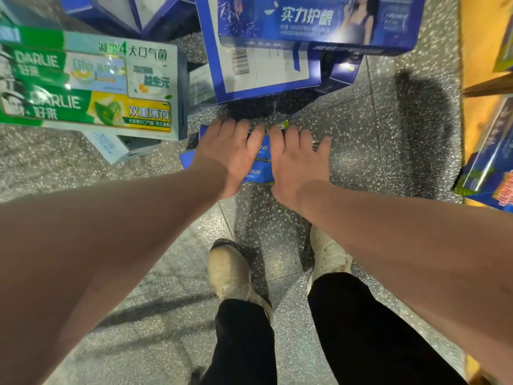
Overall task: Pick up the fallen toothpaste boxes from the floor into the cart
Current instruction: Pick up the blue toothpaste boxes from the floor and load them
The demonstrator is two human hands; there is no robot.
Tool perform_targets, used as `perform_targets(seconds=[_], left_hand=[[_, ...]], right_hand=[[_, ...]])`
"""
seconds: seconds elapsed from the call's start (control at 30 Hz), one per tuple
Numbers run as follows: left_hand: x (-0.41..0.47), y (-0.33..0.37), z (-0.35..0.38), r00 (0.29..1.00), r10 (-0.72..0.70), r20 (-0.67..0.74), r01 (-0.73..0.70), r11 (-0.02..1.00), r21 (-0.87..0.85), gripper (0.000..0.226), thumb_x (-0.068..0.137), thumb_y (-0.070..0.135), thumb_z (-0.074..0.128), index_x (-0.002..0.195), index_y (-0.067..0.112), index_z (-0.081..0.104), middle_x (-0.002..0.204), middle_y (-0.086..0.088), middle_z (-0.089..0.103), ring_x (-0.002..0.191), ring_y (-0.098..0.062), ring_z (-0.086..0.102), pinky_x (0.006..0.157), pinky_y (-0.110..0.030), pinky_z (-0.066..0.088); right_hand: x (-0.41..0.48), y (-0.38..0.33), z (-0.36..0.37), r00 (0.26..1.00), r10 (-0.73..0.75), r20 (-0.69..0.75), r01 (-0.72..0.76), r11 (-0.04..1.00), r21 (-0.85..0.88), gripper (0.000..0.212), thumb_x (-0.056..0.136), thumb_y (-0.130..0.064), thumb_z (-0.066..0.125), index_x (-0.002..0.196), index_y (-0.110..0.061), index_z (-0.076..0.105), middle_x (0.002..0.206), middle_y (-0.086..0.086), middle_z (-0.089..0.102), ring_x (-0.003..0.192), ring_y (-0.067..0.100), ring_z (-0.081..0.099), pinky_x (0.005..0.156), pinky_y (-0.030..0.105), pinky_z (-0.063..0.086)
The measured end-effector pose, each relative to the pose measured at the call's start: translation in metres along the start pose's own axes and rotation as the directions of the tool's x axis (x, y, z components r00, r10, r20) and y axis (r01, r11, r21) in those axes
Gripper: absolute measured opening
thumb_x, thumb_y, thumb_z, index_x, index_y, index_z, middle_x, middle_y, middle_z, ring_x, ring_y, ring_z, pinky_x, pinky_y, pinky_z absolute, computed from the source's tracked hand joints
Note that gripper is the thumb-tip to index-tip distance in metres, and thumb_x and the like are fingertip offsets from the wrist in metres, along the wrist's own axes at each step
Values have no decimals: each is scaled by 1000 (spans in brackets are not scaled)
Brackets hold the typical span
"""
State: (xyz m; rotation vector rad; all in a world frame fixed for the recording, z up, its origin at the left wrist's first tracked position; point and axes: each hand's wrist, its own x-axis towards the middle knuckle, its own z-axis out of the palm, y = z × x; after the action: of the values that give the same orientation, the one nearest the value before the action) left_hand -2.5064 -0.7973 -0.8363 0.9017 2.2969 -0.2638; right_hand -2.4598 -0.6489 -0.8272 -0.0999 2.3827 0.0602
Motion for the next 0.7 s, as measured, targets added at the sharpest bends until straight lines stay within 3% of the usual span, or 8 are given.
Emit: perform_targets(seconds=[0.2, 0.33, 0.47, 0.6, 0.7], left_hand=[[-20, 3, -3, 999, -42, -13, 40, 994, -102, 102, 70, 45, 82, 145, 8, 24, 130, -12, 46, 113, -33, 49, 98, -47, 39], [-52, 11, -24, 995, -83, -50, 75, 985, -155, 94, 70, 48, 80, 140, 8, 31, 124, -10, 49, 108, -32, 53, 94, -46, 42], [-99, 19, -80, 987, -127, -102, 103, 972, -210, 80, 68, 43, 82, 127, 11, 38, 115, -8, 53, 101, -30, 55, 92, -46, 44], [-153, 16, -153, 974, -150, -169, 106, 964, -244, 70, 62, 31, 81, 118, 11, 46, 103, -7, 55, 88, -30, 56, 76, -44, 44], [-207, 5, -236, 960, -177, -218, 121, 962, -245, 68, 68, 36, 74, 124, 12, 42, 111, -6, 53, 93, -29, 53, 79, -42, 43]], right_hand=[[-8, 3, -17, 992, -127, 2, 127, 990, -59, 99, 69, -38, 80, 144, -17, 19, 135, 7, 40, 124, 30, 42, 104, 63, 27], [-33, 7, -47, 984, -178, 28, 180, 977, -115, 103, 67, -40, 81, 146, -19, 19, 136, 4, 40, 127, 29, 40, 107, 61, 24], [-74, 16, -108, 968, -250, 35, 253, 955, -156, 104, 70, -40, 78, 148, -20, 13, 140, 1, 38, 129, 26, 38, 109, 58, 22], [-130, 22, -192, 961, -276, 29, 277, 944, -179, 105, 74, -44, 74, 151, -19, 8, 144, 3, 33, 134, 27, 33, 112, 60, 20], [-182, 22, -274, 955, -297, -22, 288, 941, -179, 101, 74, -42, 74, 150, -20, 11, 145, 1, 33, 137, 26, 32, 115, 60, 18]])
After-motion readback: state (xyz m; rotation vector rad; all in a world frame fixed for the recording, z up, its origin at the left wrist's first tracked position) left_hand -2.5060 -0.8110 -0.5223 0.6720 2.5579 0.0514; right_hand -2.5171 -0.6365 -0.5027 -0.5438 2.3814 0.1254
